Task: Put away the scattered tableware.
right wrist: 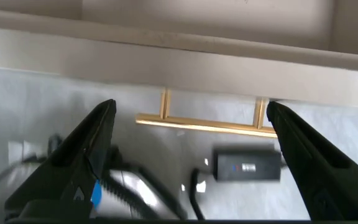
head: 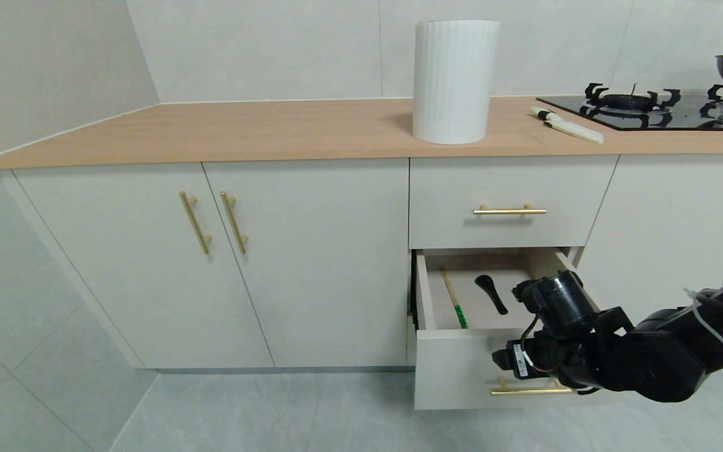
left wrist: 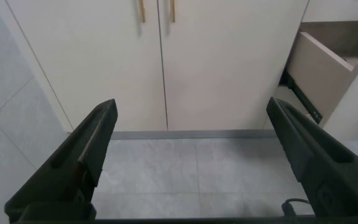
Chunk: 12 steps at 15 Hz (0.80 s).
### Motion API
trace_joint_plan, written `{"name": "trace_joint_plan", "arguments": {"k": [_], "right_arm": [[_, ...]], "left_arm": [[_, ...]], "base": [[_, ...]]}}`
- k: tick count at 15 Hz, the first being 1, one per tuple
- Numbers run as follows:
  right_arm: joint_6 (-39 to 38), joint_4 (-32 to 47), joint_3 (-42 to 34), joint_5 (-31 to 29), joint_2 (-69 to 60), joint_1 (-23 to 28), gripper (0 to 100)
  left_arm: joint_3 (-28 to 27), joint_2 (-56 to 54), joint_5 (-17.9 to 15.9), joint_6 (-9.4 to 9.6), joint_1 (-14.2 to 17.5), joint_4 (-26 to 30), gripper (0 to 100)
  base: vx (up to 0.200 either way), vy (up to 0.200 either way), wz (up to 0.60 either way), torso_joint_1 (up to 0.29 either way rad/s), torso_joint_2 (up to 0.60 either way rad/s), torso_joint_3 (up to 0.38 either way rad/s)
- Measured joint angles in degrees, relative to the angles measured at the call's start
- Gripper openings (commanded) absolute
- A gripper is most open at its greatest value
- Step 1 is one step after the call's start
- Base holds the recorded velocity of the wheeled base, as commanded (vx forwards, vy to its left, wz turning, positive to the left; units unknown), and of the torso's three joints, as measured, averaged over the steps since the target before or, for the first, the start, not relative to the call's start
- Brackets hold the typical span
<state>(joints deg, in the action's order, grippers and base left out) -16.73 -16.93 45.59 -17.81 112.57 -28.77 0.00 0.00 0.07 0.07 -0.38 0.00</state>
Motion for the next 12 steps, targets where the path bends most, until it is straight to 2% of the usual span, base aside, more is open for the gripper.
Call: {"name": "trace_joint_plan", "arguments": {"k": [4, 12], "right_arm": [[0.28, 0.38, 2.96, 0.07, 1.73, 0.79, 100], [1.89, 0.49, 15.24, 0.02, 8.0, 2.93, 100]], "left_arm": [[0.0, 0.0, 0.0, 0.02, 0.05, 0.0, 100], [-0.02, 0.0, -0.02, 0.02, 0.02, 0.0, 100]], "base": [[0.0, 0.0, 0.0, 0.0, 0.0, 0.0], [0.0, 0.0, 0.0, 0.0, 0.0, 0.0]]}}
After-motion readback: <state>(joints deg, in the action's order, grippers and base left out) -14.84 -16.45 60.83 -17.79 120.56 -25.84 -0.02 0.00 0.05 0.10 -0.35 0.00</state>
